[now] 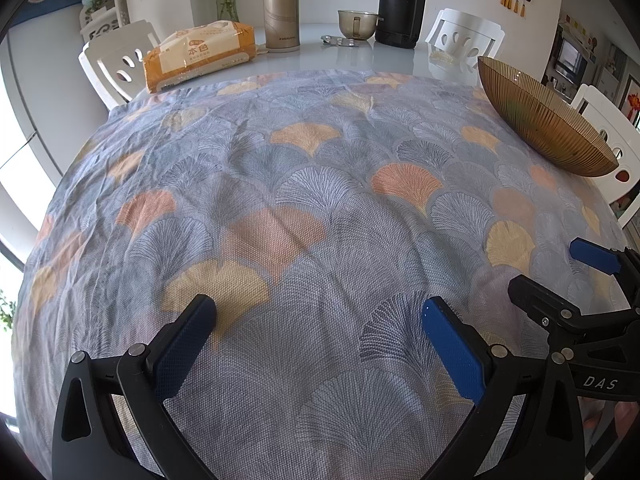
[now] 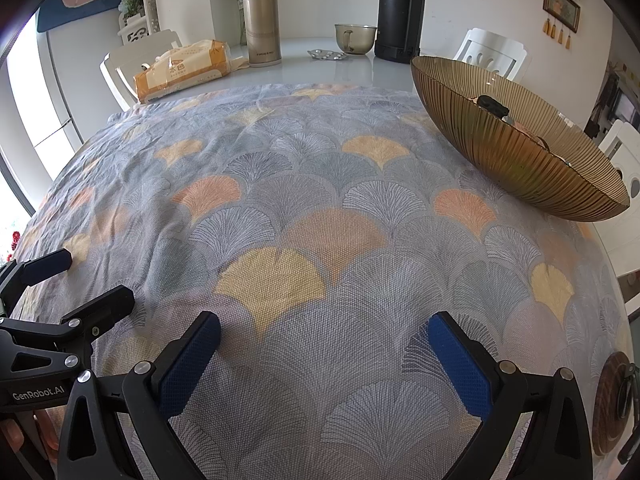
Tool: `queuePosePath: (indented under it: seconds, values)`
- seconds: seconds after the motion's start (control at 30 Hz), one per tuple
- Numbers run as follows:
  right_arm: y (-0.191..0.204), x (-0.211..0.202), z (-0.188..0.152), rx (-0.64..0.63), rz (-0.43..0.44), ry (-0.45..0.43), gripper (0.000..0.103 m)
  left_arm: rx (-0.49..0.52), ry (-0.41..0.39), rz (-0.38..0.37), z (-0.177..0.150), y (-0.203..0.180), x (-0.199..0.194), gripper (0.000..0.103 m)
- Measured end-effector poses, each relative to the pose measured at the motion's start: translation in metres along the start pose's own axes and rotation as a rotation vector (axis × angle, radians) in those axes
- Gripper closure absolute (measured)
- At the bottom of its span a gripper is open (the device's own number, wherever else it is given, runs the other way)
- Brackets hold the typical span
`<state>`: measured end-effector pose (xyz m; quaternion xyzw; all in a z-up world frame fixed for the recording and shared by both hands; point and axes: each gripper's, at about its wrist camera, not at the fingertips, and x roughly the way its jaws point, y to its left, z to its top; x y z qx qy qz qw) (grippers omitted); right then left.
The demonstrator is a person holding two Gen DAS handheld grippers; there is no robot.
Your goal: Organize rigid objects
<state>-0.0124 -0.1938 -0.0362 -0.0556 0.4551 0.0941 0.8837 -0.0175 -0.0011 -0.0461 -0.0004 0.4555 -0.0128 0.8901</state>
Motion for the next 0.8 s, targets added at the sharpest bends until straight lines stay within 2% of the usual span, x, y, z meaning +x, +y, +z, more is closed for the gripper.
queuePosePath:
  seconds: [0.8]
  values:
    - [0.0003, 0.0003, 0.0003, 0.0, -0.001, 0.001, 0.0, 0.0, -0.001, 0.0, 0.0008, 0.0008, -0.0012, 0.0]
